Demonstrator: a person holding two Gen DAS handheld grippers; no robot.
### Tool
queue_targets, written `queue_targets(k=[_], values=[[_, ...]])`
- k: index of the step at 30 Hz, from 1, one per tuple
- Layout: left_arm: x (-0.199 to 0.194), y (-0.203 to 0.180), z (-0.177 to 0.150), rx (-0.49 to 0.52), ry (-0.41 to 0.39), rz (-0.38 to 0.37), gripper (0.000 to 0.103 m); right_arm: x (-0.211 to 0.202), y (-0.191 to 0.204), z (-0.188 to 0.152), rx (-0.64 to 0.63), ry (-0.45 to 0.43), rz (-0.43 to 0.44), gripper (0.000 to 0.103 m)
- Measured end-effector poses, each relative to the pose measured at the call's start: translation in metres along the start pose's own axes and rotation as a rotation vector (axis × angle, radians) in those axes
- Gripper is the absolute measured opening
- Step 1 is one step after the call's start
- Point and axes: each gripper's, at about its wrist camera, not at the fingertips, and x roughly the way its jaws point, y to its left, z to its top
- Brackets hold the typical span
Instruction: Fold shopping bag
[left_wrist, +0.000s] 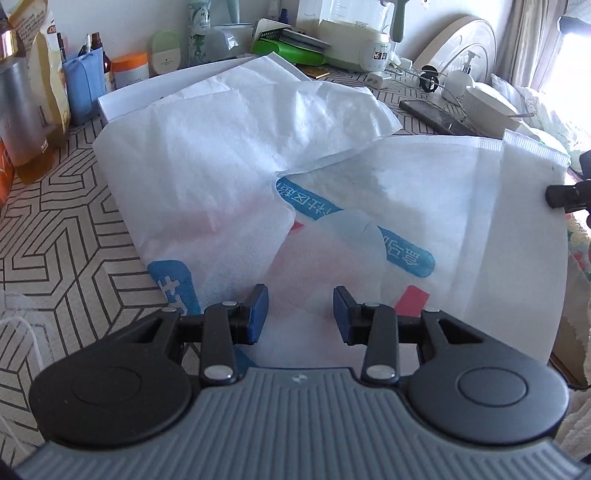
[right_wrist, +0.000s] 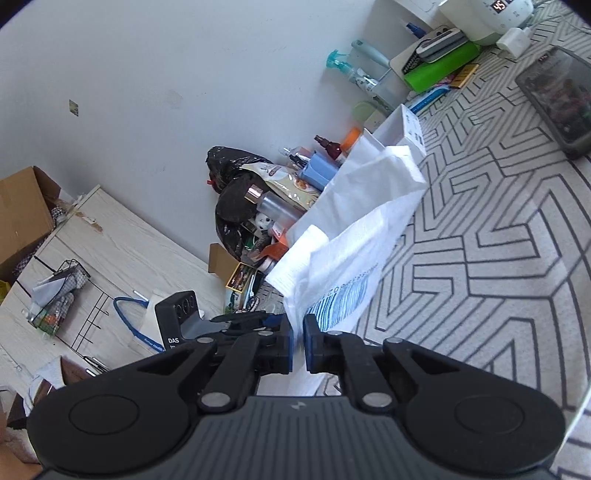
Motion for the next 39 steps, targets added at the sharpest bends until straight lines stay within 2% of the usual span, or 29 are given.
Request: queue_targets(k=[5,10,15,20,23,30,32,34,35,37,39], values=[[-0.007,0.016,-0.001,-0.035,-0.010,-0.082,0.041,0.028,0.007,0.038,0.031,0.017,0.025,0.007],[-0.001,0.030,-0.001,-0.069,0.003,-0.106,0.041,0.065,0.010,0.078,0.102,0.044,0.058,0.007],[-0.010,0.032,-0.007,-0.061,-0.051,-0.103,0.042,0.103,0.013,0.110,0.152,0.066,0.056,0.007],[-0.029,0.009,-0.015,0.084,-0.160,-0.042,0.050,0.115,0.015,0.115,0.136,0.064,0.027,0.007],[-0.032,-0.005,-0.014,0.167,-0.203,-0.059,0.053,0.117,0.014,0.113,0.147,0.066,0.026,0.007],[-0.023,-0.038,-0.028,0.350,-0.180,-0.046,0.053,0.125,0.013,0.122,0.199,0.073,0.041,0.007],[-0.024,-0.044,-0.035,0.393,-0.170,-0.051,0.059,0.129,0.012,0.125,0.218,0.074,0.048,0.007],[-0.026,-0.046,-0.041,0.422,-0.149,-0.080,0.073,0.133,0.012,0.127,0.232,0.077,0.052,0.007],[-0.029,-0.046,-0.044,0.424,-0.149,-0.101,0.074,0.136,0.012,0.128,0.240,0.079,0.056,0.007],[-0.036,-0.047,-0.048,0.408,-0.180,-0.122,0.077,0.143,0.012,0.130,0.256,0.087,0.064,0.007],[-0.035,-0.051,-0.046,0.372,-0.216,-0.103,0.085,0.149,0.014,0.132,0.265,0.094,0.069,0.007]])
